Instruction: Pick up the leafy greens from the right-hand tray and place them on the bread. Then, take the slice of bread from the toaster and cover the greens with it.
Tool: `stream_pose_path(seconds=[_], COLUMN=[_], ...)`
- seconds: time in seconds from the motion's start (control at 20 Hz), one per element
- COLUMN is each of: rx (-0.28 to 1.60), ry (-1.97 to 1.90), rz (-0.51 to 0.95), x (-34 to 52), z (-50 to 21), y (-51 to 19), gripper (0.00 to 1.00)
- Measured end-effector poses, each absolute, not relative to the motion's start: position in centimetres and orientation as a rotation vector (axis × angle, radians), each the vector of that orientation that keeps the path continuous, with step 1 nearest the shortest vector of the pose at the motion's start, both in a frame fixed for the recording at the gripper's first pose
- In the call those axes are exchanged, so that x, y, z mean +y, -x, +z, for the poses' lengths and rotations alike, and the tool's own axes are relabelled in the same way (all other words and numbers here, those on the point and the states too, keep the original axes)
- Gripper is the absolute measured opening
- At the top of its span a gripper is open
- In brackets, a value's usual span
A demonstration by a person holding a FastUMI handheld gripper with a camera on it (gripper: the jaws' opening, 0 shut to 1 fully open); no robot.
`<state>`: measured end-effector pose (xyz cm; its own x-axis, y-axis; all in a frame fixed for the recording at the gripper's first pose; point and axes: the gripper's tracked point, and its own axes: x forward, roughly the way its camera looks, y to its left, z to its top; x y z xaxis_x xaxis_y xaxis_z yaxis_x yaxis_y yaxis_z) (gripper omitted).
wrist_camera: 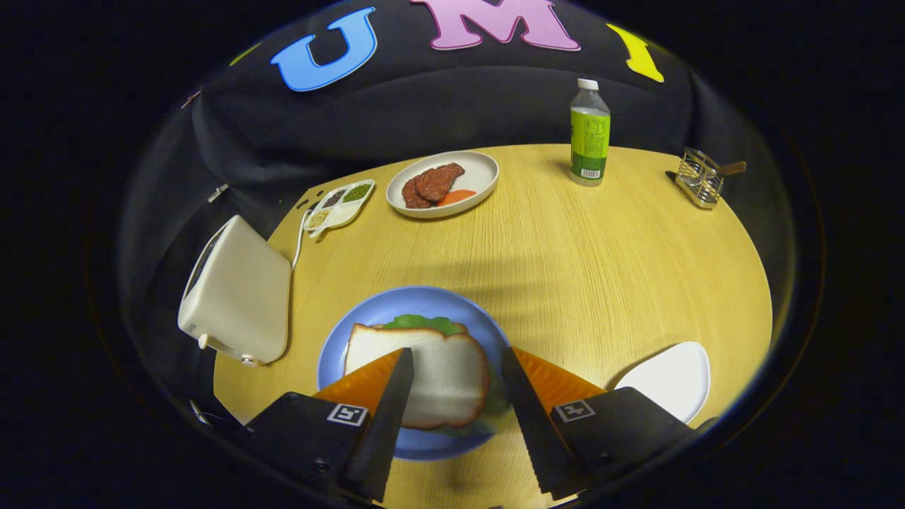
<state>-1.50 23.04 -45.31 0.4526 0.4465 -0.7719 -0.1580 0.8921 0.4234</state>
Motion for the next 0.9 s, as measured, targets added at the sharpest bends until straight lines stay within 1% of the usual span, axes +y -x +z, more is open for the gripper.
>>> stream_pose_path(seconds=[0.1,0.15,0.35,0.6,0.9], rx=[0.985,0.958,0.861,0.722,0.544], ry=[-0.299,-0.291,-0.254,-0.186,-0.127], rz=[0.395,0.399,0.418,0.421,0.405], x=[22.4,22.1,20.6,18.4,15.9], z=[-43.5,-42.6,-38.6,-32.3,-22.5], y=[1.0,0.8,0.2,0.0,0.5], gripper=[0.83,0.88,0.98,0.99,0.99])
